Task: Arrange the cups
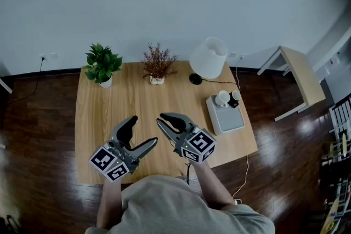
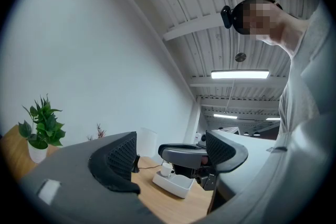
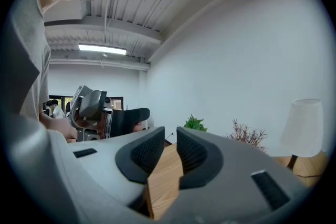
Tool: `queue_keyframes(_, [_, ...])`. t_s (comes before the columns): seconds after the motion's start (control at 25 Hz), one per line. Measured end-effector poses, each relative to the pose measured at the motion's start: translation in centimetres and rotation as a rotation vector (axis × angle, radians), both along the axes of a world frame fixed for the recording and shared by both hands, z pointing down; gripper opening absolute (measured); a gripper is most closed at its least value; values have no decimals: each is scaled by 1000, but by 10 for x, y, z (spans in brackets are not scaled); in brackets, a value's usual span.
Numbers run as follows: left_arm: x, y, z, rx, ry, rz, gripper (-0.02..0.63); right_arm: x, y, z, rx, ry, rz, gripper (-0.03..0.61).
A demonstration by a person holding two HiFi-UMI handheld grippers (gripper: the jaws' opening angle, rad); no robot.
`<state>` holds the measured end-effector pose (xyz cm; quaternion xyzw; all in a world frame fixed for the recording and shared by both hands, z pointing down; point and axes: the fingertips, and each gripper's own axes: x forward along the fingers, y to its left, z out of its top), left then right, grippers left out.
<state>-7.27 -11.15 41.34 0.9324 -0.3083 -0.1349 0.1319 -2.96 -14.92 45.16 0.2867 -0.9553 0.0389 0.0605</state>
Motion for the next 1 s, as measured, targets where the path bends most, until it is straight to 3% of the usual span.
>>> queue_keyframes(0.72, [-2, -5, 3, -5, 3, 11, 408, 5, 0, 0, 15, -9, -8, 55])
queue_keyframes(1.0, [2, -7, 4, -10, 2, 16, 408, 10, 1, 8, 15, 41, -1, 54])
